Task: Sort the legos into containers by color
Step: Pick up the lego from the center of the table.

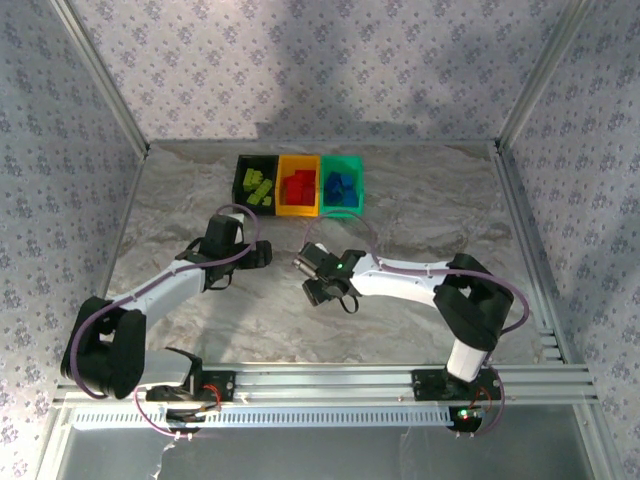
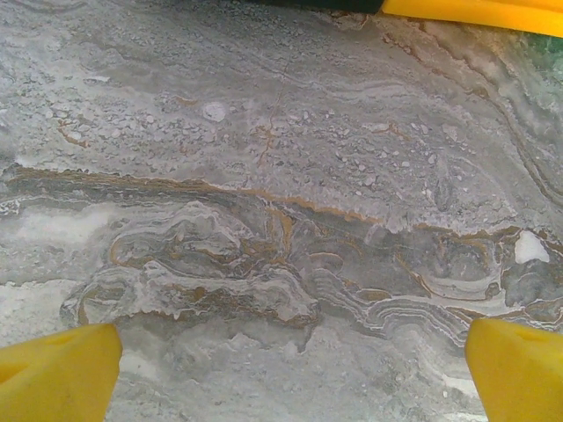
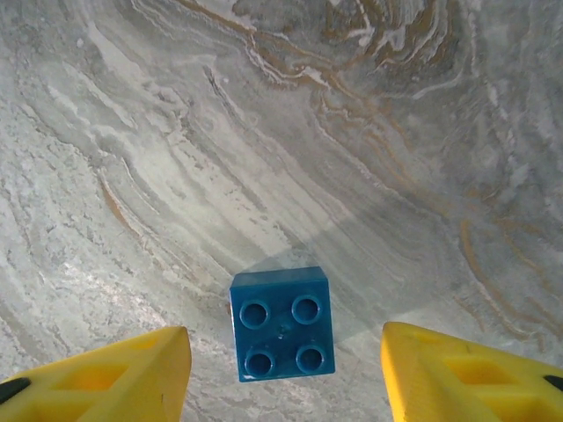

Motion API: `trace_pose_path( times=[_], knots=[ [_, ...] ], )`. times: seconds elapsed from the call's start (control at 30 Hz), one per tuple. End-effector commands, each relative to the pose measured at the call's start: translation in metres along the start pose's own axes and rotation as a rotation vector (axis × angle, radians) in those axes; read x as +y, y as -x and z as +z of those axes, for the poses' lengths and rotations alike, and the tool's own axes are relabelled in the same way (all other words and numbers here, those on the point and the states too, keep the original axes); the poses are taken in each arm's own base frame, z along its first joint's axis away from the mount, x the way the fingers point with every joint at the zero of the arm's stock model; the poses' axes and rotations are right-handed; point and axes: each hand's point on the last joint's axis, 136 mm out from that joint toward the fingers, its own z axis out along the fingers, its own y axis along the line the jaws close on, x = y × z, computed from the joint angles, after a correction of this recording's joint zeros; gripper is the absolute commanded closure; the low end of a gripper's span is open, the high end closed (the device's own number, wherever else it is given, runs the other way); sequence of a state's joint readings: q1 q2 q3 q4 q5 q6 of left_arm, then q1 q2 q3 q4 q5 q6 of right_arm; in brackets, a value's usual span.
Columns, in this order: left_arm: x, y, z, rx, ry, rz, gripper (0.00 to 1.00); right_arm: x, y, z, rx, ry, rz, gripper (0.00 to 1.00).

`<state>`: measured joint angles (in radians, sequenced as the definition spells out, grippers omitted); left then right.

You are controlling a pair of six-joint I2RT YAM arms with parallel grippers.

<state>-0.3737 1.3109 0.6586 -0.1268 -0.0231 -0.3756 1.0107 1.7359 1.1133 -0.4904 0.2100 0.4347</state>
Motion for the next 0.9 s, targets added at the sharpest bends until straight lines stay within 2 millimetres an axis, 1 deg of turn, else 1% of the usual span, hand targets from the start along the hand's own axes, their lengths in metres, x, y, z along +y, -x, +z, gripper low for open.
trace_pose_path(
  times=[0.0,0.2,0.3,0.37,0.43,0.53,0.7,0.77,0.87],
  knots=[
    [-0.002,0.005,-0.001,-0.015,-0.015,-0.009,0.00,0.004,-0.014,0.013,0.046,0.009,0.021,0.39],
    [-0.003,0.004,0.000,-0.008,-0.020,-0.011,0.00,0.007,-0.021,0.028,0.068,0.025,0.038,0.40],
    [-0.003,0.004,0.000,-0.007,-0.018,-0.012,0.00,0.007,-0.024,0.033,0.082,0.022,0.034,0.42],
    [-0.002,0.005,0.001,-0.008,-0.017,-0.011,0.00,0.006,-0.023,0.034,0.077,0.020,0.035,0.46],
    [-0.002,0.004,0.001,-0.007,-0.016,-0.010,0.00,0.007,-0.021,0.032,0.062,0.026,0.036,0.54],
    [-0.002,0.003,0.003,0.000,-0.015,-0.011,0.00,0.007,-0.013,0.024,0.037,0.029,0.031,0.59],
    [-0.004,0.003,0.004,0.000,-0.023,-0.016,0.00,0.003,0.005,0.010,-0.005,0.021,0.030,0.60],
    [-0.003,0.003,0.005,0.001,-0.023,-0.017,0.00,0.002,0.018,0.001,-0.037,0.043,0.041,0.60],
    [-0.003,0.003,0.005,0.003,-0.023,-0.020,0.00,-0.003,0.045,-0.017,-0.107,0.065,0.058,0.60]
  ],
)
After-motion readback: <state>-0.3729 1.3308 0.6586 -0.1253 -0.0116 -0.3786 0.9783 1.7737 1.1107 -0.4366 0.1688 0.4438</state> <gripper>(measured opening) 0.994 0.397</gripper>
